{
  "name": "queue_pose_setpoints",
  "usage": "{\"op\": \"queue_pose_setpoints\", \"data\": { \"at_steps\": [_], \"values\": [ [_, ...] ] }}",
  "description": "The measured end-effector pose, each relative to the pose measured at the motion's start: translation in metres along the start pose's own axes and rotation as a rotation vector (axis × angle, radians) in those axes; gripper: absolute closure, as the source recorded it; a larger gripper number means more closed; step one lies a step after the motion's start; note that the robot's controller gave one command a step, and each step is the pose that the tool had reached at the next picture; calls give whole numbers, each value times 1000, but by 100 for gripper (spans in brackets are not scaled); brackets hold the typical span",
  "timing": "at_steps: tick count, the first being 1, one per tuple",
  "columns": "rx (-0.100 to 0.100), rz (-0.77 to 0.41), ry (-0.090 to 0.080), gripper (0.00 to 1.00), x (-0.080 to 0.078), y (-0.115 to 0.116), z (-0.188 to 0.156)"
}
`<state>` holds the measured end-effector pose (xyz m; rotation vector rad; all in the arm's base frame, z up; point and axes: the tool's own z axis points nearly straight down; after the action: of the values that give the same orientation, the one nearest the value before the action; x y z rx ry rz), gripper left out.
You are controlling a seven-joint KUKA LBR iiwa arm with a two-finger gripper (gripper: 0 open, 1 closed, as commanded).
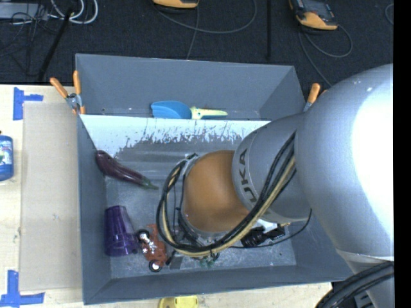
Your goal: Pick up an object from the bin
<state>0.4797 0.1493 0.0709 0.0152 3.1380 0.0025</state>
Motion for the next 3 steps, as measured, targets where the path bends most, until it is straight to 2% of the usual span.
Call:
{"op": "queue_pose_setpoints", "data": {
  "at_steps": [1, 2, 3],
  "values": [
    [0, 4, -3, 0, -1, -1, 0],
    [1, 5, 3, 100, 1, -1, 1],
    [1, 6, 3, 100, 1, -1, 1]
  ]
}}
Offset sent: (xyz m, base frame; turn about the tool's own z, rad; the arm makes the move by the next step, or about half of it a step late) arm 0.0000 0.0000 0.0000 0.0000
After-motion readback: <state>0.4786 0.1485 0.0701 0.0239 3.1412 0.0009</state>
